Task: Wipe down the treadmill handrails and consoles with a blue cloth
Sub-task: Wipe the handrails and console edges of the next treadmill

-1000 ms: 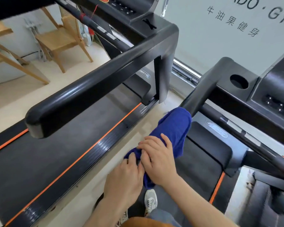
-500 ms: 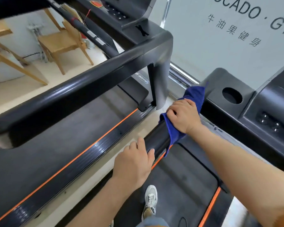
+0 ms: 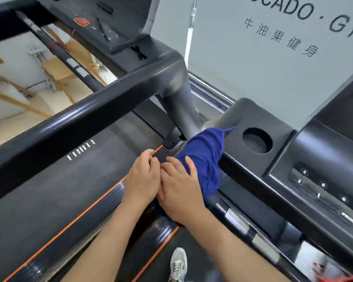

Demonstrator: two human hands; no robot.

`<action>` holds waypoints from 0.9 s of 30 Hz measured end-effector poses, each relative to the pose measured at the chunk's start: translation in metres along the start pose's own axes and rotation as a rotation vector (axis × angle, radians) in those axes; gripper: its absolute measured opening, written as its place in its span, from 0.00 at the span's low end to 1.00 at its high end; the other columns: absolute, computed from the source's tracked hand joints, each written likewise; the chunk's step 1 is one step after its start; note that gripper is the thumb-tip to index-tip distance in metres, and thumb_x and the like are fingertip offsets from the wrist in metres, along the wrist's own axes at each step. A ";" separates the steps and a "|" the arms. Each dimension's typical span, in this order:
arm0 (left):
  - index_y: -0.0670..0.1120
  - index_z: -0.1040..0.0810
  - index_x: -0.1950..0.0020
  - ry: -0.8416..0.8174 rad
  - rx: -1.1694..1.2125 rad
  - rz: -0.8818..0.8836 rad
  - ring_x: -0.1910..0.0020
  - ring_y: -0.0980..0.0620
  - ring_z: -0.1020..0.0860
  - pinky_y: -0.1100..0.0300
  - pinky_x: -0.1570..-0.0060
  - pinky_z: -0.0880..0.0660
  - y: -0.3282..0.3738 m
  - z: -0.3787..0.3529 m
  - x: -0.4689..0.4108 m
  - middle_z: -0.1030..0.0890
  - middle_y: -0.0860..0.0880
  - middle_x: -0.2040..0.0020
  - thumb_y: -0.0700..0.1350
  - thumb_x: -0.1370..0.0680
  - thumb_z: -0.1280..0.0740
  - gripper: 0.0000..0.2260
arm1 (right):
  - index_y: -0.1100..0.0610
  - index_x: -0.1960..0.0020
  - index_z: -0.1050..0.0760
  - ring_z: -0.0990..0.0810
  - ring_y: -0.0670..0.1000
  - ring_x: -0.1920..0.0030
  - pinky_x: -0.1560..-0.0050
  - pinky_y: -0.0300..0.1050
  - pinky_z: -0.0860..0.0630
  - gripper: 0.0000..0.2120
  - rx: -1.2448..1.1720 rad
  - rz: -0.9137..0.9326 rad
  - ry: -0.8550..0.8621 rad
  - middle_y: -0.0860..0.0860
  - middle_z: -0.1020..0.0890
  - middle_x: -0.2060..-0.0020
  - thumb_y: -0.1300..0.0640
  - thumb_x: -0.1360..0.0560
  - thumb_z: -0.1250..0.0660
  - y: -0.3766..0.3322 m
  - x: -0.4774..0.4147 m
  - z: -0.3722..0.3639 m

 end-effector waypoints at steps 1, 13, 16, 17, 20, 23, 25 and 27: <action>0.49 0.29 0.31 -0.021 -0.021 -0.026 0.33 0.51 0.31 0.62 0.42 0.40 0.005 -0.002 -0.003 0.26 0.50 0.32 0.47 0.17 0.47 0.16 | 0.52 0.44 0.22 0.27 0.50 0.36 0.29 0.55 0.43 0.17 -0.023 0.042 0.003 0.46 0.20 0.49 0.48 0.23 0.46 0.005 -0.001 -0.001; 0.55 0.31 0.39 -0.064 -0.545 -0.212 0.47 0.48 0.22 0.50 0.53 0.25 0.023 -0.030 0.007 0.20 0.52 0.46 0.62 0.23 0.61 0.24 | 0.54 0.52 0.17 0.25 0.55 0.41 0.36 0.52 0.37 0.26 0.277 -0.313 -0.162 0.55 0.18 0.49 0.46 0.29 0.52 0.233 -0.140 0.051; 0.55 0.33 0.37 -0.085 -0.530 -0.225 0.45 0.47 0.22 0.50 0.51 0.26 0.018 -0.034 0.002 0.21 0.52 0.44 0.62 0.23 0.61 0.25 | 0.55 0.52 0.17 0.30 0.53 0.38 0.32 0.56 0.41 0.22 0.267 -0.405 -0.132 0.52 0.19 0.47 0.49 0.26 0.48 0.219 -0.135 0.043; 0.54 0.32 0.37 -0.088 -0.512 -0.249 0.45 0.46 0.23 0.50 0.51 0.26 0.017 -0.034 0.001 0.21 0.52 0.44 0.62 0.24 0.62 0.27 | 0.55 0.52 0.17 0.30 0.53 0.37 0.31 0.58 0.42 0.22 0.250 -0.398 -0.116 0.51 0.19 0.47 0.49 0.27 0.49 0.198 -0.127 0.040; 0.52 0.34 0.32 -0.103 -0.321 -0.323 0.41 0.46 0.25 0.50 0.46 0.28 0.013 -0.034 -0.002 0.25 0.50 0.38 0.63 0.26 0.61 0.30 | 0.53 0.54 0.16 0.30 0.52 0.36 0.30 0.59 0.45 0.23 0.190 -0.327 -0.117 0.50 0.18 0.48 0.49 0.26 0.50 0.121 -0.091 0.025; 0.51 0.37 0.27 -0.061 -0.089 -0.353 0.36 0.51 0.29 0.56 0.43 0.31 0.011 -0.027 -0.001 0.30 0.52 0.33 0.59 0.25 0.55 0.28 | 0.51 0.58 0.17 0.28 0.51 0.36 0.30 0.56 0.46 0.22 0.131 -0.202 -0.043 0.47 0.18 0.52 0.49 0.25 0.49 0.066 -0.055 0.015; 0.50 0.36 0.27 -0.056 -0.061 -0.390 0.36 0.52 0.30 0.58 0.41 0.32 0.013 -0.025 0.001 0.29 0.52 0.32 0.58 0.24 0.54 0.28 | 0.50 0.56 0.17 0.29 0.50 0.35 0.30 0.54 0.46 0.19 0.100 -0.140 -0.042 0.45 0.18 0.51 0.48 0.24 0.47 0.064 -0.047 0.014; 0.50 0.37 0.26 -0.106 -0.144 -0.443 0.34 0.50 0.30 0.52 0.38 0.29 0.013 -0.031 0.002 0.30 0.51 0.30 0.59 0.24 0.55 0.29 | 0.49 0.55 0.17 0.29 0.49 0.35 0.30 0.52 0.46 0.19 0.132 -0.143 -0.085 0.44 0.19 0.50 0.46 0.24 0.46 0.084 -0.058 0.019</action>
Point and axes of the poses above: each hand's wrist, its own x-axis away from the middle knuckle, its own z-axis out of the back of the hand, y = z × x, the point moved 5 cm from there along -x, towards the middle knuckle
